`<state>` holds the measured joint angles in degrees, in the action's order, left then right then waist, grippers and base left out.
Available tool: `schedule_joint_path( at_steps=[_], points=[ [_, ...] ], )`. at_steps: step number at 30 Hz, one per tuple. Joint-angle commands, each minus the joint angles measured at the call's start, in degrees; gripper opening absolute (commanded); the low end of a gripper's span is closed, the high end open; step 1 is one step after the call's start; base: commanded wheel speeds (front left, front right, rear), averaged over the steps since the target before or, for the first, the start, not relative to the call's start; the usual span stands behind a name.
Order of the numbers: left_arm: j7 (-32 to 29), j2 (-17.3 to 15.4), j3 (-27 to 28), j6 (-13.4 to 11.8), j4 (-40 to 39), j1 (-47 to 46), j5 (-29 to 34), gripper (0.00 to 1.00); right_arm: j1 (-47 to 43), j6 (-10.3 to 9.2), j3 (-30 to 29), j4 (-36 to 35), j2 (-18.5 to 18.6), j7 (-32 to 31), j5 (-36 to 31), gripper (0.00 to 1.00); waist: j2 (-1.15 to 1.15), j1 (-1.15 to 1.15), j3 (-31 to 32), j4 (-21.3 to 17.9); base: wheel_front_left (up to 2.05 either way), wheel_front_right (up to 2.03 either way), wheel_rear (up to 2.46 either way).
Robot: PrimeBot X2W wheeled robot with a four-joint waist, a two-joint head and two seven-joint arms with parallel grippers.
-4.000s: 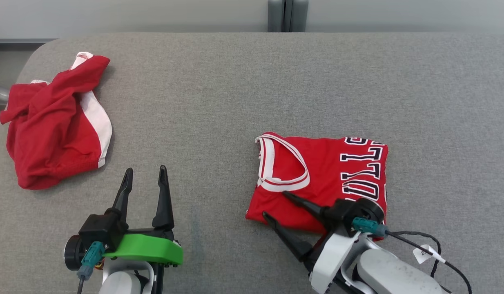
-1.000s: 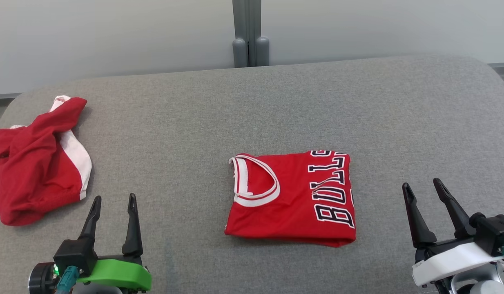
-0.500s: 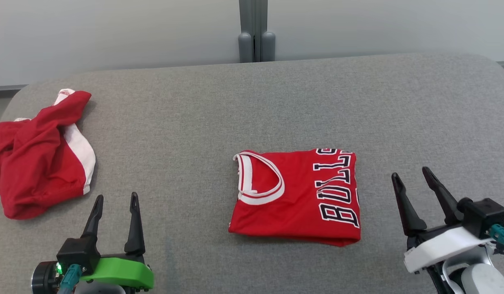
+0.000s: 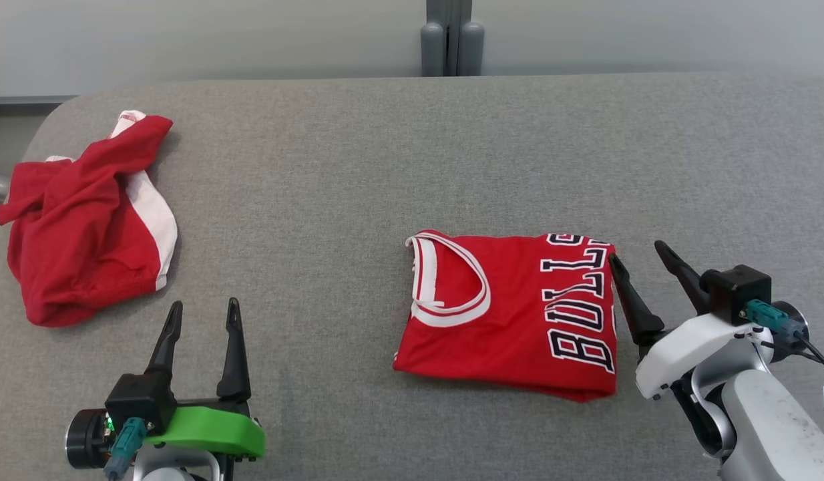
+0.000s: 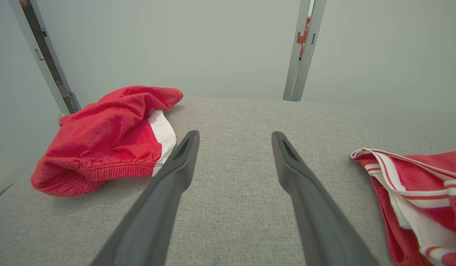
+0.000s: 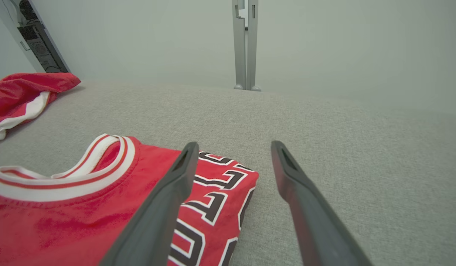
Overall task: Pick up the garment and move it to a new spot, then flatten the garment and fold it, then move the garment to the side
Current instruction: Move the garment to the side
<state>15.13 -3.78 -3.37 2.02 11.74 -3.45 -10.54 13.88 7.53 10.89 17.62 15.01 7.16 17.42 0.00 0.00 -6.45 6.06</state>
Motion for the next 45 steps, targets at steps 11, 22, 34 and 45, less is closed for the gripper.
schedule_joint_path(
  at_steps=[11,22,34,45],
  points=[
    [0.00,0.49,-0.50,-0.62,-0.30,-2.08,-0.07,1.00,1.07,-0.09,2.72,14.95,-1.52,2.79,2.80,1.00,0.00,0.00,-3.41,2.32,0.00,0.00,0.00],
    [-0.01,0.68,-1.31,-0.73,0.10,-3.60,0.26,1.00,5.61,-0.09,8.06,24.37,-3.87,3.56,8.23,0.00,0.00,0.00,-4.70,1.66,0.00,0.00,0.00],
    [-0.01,0.84,-3.08,-1.50,-2.49,-6.45,0.68,1.00,20.49,-0.11,15.03,22.78,6.85,2.55,9.14,0.00,0.00,0.00,-10.99,-1.48,0.00,0.00,0.00],
    [0.00,0.71,-5.51,-2.81,-6.06,-14.50,4.42,1.00,35.82,-0.11,18.39,19.41,24.12,1.86,16.39,0.00,0.00,0.00,-26.37,-9.74,0.00,0.00,0.00]
  ],
)
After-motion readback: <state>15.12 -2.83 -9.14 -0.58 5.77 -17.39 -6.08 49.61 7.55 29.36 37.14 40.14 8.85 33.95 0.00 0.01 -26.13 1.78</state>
